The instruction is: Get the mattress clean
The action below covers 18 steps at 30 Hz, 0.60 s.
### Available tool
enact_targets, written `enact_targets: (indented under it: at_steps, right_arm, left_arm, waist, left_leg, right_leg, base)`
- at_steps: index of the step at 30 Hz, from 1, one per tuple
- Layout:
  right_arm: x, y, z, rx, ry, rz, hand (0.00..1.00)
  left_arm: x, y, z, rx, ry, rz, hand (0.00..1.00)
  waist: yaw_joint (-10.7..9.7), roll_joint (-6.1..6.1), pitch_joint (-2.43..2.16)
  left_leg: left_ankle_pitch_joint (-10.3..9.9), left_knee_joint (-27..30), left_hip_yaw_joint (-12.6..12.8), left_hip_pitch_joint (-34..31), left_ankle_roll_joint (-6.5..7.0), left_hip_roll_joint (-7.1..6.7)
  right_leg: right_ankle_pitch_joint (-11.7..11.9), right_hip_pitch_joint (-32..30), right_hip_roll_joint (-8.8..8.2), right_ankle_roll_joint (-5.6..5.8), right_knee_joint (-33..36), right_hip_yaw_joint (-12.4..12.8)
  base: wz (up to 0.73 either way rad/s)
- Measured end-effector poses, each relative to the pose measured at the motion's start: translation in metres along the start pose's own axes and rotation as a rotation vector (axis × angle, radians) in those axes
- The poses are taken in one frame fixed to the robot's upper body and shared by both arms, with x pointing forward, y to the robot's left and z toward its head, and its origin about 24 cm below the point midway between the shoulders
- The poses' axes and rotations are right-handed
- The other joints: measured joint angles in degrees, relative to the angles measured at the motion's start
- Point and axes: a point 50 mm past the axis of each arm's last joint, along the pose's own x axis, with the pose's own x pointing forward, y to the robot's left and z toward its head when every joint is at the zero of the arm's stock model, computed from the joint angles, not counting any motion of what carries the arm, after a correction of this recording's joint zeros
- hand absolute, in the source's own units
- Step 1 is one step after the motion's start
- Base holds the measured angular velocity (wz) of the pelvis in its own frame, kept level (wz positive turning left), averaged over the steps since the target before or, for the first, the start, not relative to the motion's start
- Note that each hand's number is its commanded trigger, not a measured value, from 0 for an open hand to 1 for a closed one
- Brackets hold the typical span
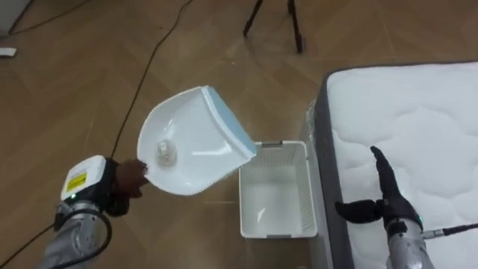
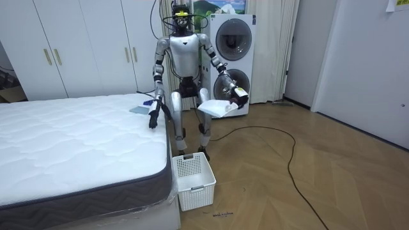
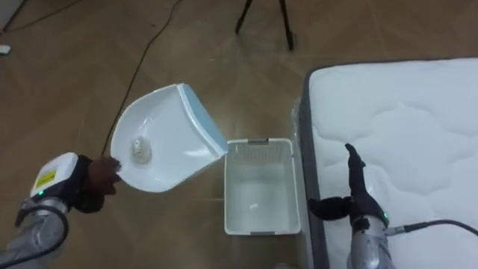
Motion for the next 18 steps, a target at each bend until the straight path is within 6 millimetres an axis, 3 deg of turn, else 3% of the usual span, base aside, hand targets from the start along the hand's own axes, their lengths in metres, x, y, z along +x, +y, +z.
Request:
enact_targets:
  at_steps: [5,9,14,18]
  right_arm:
    - [-0.001,0.001,-0.005,-0.015,0.017,0.017,0.00]
    - [0.001,-0.007,0.000,-0.047,-0.023,0.003,0.00]
    - [0.003,-0.014,0.005,-0.076,-0.058,-0.016,0.00]
    - [0.005,-0.014,0.014,-0.090,-0.102,-0.018,0.00]
  left_arm:
    - [0.019,0.034,0.007,0.183,-0.062,0.069,1.00]
    - [0.025,0.049,0.001,0.334,-0.058,0.077,1.00]
    - [0.028,0.057,0.000,0.523,-0.085,0.062,1.00]
    - [0.028,0.055,0.000,0.633,-0.094,0.025,1.00]
  waist:
    - [-1.10,2.21,0.30]
    - [-2.61,4.36,0.33]
    - [-4.75,6.94,0.32]
    - [-5.71,7.65,0.30]
  left_leg:
    - [0.06,1.16,2.36,-2.68,0.82,0.19]
    - [0.11,1.65,4.36,-4.19,1.28,-0.01]
    - [-0.17,1.22,8.04,-4.92,3.07,-0.01]
    - [-0.17,0.76,10.18,-4.93,3.46,-0.12]
  right_leg:
    - [-0.57,-2.30,-1.42,0.18,1.40,-0.98]
    - [-1.03,-4.08,-2.40,0.70,2.62,-0.46]
    - [-1.85,-5.87,-3.66,1.67,4.57,0.20]
    - [-1.95,-7.41,-4.09,1.88,5.74,1.87]
  base:
    - [0.16]
    - [0.00]
    - [0.07]
    - [-0.13]
